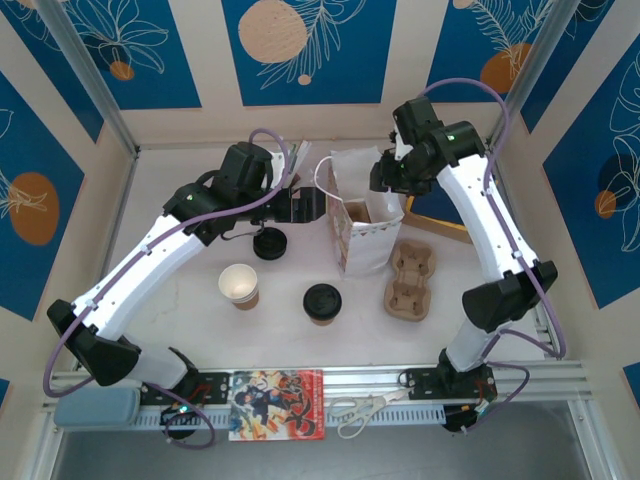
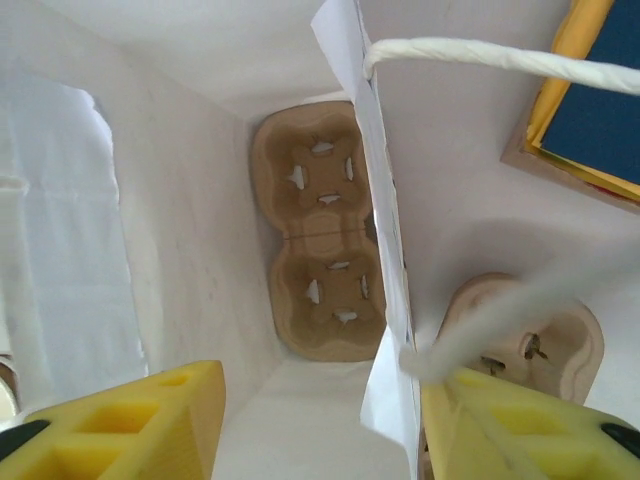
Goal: Pack the takeout coffee
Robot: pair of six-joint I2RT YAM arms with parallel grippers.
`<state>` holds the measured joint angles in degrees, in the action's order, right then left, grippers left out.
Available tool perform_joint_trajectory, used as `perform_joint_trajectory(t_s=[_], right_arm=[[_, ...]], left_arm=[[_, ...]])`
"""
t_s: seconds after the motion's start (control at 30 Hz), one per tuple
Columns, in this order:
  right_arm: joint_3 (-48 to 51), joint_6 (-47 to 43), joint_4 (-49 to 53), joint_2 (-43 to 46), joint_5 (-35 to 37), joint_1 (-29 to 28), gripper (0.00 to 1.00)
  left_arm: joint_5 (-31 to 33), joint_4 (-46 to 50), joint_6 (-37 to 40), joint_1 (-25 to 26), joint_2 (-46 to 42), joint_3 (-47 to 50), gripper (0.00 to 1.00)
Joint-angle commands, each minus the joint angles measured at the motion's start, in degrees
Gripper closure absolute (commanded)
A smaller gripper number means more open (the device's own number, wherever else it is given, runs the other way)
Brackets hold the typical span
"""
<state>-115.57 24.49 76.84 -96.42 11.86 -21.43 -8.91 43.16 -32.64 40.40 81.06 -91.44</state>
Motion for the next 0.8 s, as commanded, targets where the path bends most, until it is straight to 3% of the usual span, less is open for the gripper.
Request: perform_joint_trajectory(t_s=[0.0, 0.43, 0.77], right_arm=[[-1.94, 1.42, 2.56, 2.87, 1.79, -0.69, 0.42], [1.21, 6.93, 3.58, 10.3, 4.97, -4.37, 0.34], [4.39, 15.23, 6.15, 14.58, 11.69, -14.12, 0.33]], left_arm=[[0.38, 1.39, 0.78, 0.24, -2.17, -0.98, 0.06], [1.93, 3.06, 0.83, 0.26, -5.3, 0.42, 0.01], [5.08, 6.82, 0.86, -0.04, -10.88, 5.59, 0.0]])
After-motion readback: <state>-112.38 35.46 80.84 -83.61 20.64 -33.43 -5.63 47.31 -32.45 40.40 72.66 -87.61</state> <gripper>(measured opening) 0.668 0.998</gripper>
